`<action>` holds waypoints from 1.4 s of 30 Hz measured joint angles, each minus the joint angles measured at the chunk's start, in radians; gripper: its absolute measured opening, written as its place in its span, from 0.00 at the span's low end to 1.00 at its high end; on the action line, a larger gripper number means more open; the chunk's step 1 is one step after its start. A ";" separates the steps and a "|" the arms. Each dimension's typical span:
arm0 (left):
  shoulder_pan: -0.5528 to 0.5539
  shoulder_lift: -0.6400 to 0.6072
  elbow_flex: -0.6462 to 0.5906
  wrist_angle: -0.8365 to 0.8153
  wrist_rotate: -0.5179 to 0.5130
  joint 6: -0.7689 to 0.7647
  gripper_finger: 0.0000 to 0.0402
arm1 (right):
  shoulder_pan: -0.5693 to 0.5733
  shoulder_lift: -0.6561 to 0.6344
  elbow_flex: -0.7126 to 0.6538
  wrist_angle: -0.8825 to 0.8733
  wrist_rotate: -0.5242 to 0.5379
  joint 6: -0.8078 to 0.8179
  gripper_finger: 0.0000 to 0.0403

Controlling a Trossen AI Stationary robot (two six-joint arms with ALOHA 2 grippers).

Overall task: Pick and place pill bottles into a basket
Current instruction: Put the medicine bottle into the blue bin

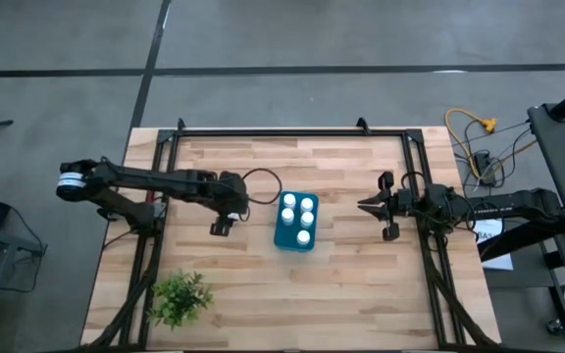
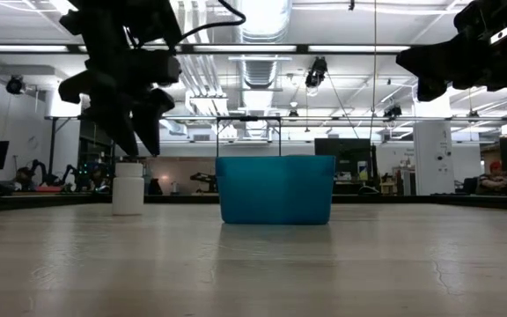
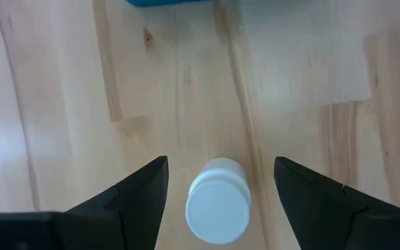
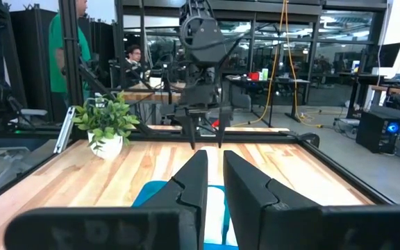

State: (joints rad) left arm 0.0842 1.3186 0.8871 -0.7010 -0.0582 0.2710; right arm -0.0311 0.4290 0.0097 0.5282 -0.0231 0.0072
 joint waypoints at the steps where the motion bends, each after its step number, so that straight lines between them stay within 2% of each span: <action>1: 0.002 0.000 -0.009 0.009 0.000 0.000 0.61 | 0.000 0.000 0.000 0.000 0.000 0.000 0.10; 16: 0.041 0.011 -0.097 0.089 0.000 -0.001 0.61 | 0.000 0.000 0.000 0.000 0.000 0.001 0.10; 34: 0.048 0.089 -0.104 0.103 0.001 -0.002 0.61 | 0.000 0.000 0.000 0.000 0.000 0.001 0.10; 38: 0.048 0.102 -0.104 0.103 0.001 -0.002 0.55 | 0.000 0.000 0.000 0.000 0.000 0.001 0.10; 42: 0.048 0.112 -0.103 0.105 0.003 -0.002 0.42 | 0.000 0.000 0.000 0.000 0.000 0.001 0.10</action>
State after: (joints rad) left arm 0.1318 1.4303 0.7845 -0.5964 -0.0551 0.2691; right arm -0.0311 0.4286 0.0097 0.5280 -0.0227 0.0078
